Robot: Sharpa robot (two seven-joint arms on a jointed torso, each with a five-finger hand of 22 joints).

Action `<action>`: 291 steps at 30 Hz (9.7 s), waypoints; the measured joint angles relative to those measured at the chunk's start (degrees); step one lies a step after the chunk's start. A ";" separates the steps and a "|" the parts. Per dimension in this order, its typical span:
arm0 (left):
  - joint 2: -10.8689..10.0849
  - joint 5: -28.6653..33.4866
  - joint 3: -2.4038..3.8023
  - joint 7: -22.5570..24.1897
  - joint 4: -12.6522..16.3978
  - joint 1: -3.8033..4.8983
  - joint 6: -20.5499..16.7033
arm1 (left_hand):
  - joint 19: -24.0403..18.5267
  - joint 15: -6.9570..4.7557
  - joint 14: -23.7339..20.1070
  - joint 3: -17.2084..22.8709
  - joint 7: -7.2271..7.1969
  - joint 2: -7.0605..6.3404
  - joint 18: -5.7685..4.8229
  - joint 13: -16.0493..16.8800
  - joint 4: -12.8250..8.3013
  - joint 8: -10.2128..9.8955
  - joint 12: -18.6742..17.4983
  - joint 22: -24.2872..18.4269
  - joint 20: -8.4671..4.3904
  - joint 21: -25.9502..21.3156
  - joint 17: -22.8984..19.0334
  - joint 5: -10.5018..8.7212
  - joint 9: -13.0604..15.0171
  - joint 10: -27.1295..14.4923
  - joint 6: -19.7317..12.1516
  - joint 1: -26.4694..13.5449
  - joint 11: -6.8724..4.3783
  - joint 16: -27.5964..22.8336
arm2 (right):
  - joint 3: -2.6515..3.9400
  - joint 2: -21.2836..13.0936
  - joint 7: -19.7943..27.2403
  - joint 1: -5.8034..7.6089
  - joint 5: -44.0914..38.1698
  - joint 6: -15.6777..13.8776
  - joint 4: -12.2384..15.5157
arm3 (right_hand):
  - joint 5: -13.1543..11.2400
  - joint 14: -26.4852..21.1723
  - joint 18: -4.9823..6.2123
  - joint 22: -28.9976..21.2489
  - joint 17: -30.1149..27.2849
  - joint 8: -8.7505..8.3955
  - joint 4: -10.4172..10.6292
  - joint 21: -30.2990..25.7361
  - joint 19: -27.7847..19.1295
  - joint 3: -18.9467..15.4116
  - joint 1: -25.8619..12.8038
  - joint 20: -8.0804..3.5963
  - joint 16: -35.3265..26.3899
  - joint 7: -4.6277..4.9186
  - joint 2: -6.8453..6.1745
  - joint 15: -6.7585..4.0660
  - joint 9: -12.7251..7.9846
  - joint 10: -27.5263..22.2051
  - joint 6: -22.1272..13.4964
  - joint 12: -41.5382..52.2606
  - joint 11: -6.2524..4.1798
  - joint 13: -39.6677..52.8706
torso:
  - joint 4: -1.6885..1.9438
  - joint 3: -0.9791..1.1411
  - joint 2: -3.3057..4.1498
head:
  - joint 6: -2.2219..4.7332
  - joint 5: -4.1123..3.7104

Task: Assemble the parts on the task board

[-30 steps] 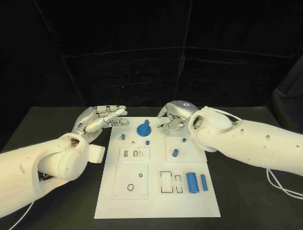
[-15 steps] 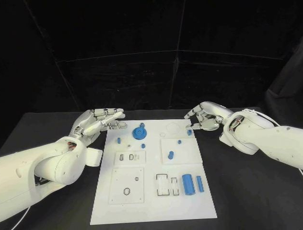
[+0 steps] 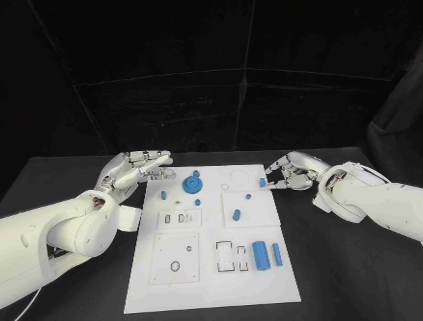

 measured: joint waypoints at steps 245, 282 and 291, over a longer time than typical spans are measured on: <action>8.98 -50.34 -1.58 -55.03 -6.11 8.84 23.17 | 26.61 -10.66 20.26 -18.14 -9.31 3.16 -4.50 47.83 16.07 22.04 52.81 59.69 -11.26 60.22 63.47 0.01 14.22 13.76 5.42 -10.55 -10.50 79.45 | -0.44 -0.86 -3.73 4.43 22.15 -5.42 18.43 | 3.86 -0.10 2.70 -6.69 -8.06 2.66 1.30 -8.03 -7.24 -4.43 -0.30 -0.91 -9.98 -1.10 2.42 -0.10 0.52 -7.12 2.23 -13.04 -0.80 -12.46 | 0.41 0.31 -2.76 | -5.06 5.59; 18.81 -56.97 -6.12 -59.03 -13.11 10.70 29.23 | 26.81 -11.07 20.26 -22.14 -10.03 4.45 -5.33 55.93 16.77 28.75 59.89 68.55 -11.46 66.45 63.45 0.01 20.72 15.77 2.45 -11.29 -11.05 79.45 | -0.44 0.83 -6.29 4.46 19.96 -3.74 16.59 | 4.20 -0.10 2.70 -8.20 -9.38 2.66 1.24 -9.26 -8.08 -5.15 -0.30 -0.92 -11.37 -1.10 2.42 -0.10 0.51 -7.12 2.23 -13.55 -0.79 -13.20 | 0.42 0.28 -2.86 | -6.75 6.21; 18.86 -57.28 -6.31 -59.13 -13.14 10.70 30.67 | 26.80 -11.06 20.26 -22.29 -9.92 5.07 -6.20 56.37 16.28 29.56 60.20 69.21 -11.46 66.90 63.45 0.01 21.49 15.77 2.14 -10.66 -11.05 79.45 | -0.44 1.02 -6.35 4.46 19.87 -3.67 16.40 | 4.52 -0.10 2.69 -8.35 -9.56 2.86 1.23 -9.26 -8.08 -5.16 -0.30 -0.92 -11.59 -1.10 2.42 -0.10 0.51 -7.12 2.23 -13.55 -0.79 -13.29 | 0.47 0.28 -2.88 | -6.99 6.17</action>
